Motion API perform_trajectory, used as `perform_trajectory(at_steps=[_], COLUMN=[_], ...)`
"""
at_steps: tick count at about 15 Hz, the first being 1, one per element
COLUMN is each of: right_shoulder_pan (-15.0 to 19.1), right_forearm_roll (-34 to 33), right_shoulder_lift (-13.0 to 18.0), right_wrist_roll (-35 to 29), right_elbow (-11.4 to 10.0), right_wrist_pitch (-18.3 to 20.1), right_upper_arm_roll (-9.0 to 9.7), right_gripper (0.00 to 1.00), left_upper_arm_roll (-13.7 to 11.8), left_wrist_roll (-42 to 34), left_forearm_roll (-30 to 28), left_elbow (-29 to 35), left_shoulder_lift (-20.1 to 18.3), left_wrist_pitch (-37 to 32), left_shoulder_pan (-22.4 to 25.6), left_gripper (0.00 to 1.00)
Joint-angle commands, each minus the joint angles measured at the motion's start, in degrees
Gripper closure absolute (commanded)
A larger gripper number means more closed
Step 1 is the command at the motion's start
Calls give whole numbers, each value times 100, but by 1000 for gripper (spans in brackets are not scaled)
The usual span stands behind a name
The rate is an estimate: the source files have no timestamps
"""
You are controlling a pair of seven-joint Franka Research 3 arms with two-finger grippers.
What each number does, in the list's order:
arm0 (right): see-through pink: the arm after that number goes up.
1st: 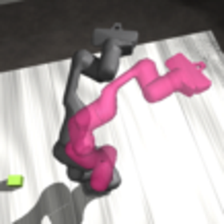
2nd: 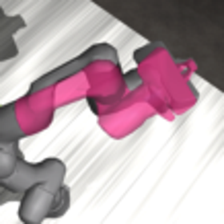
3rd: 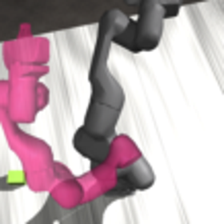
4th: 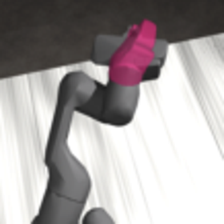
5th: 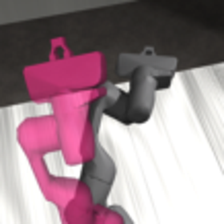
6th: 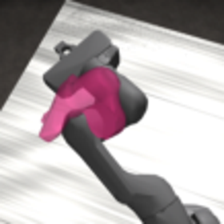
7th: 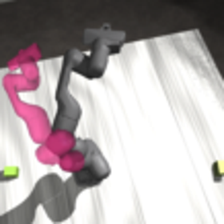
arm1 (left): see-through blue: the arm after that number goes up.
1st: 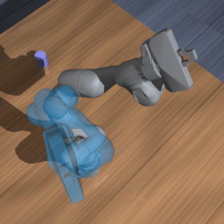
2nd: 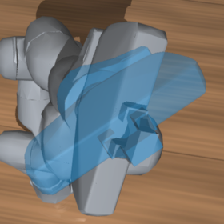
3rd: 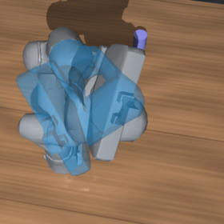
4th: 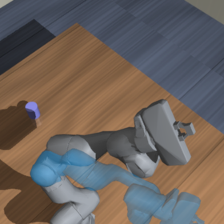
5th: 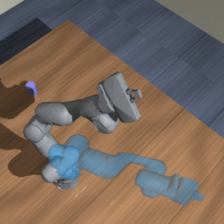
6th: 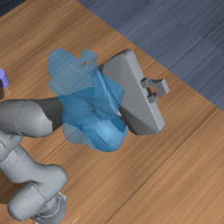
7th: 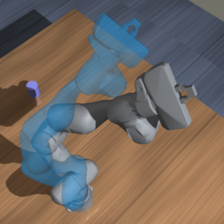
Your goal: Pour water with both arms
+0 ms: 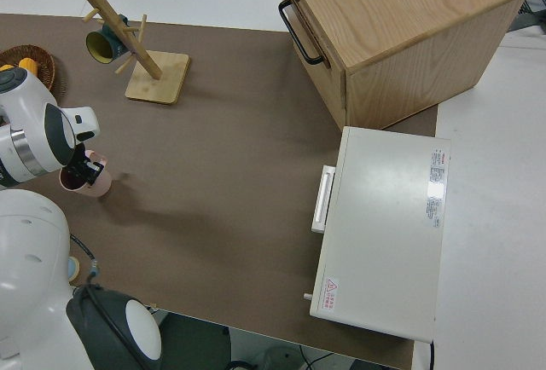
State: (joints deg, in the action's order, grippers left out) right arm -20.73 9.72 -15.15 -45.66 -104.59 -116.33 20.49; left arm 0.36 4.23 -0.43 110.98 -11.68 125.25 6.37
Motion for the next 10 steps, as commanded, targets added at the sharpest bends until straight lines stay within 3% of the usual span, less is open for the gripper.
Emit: perform_trajectory(at_steps=[1, 2, 4, 10], right_shoulder_pan=[-623, -773, -914, -924], right_forearm_roll=[153, 170, 266, 311], right_shoulder_lift=[-865, -1076, -1376, -1526], right_wrist_roll=[-697, -812, -953, -962], right_elbow=[1070, 1360, 1739, 1732], right_wrist_pitch=[-74, -74, -135, -530], right_upper_arm_roll=[-404, -501, -598, -608], right_gripper=[1000, 1000, 1000, 1000], left_upper_arm_roll=[-194, -194, -177, -106], left_wrist_roll=[394, 421, 430, 430], left_forearm_roll=[245, 245, 245, 254], left_elbow=[257, 309, 493, 1108], left_shoulder_lift=[-221, -229, -273, -483], left_wrist_pitch=[61, 61, 113, 868], left_shoulder_pan=[-487, -531, -540, -558], left_gripper=[1000, 1000, 1000, 1000])
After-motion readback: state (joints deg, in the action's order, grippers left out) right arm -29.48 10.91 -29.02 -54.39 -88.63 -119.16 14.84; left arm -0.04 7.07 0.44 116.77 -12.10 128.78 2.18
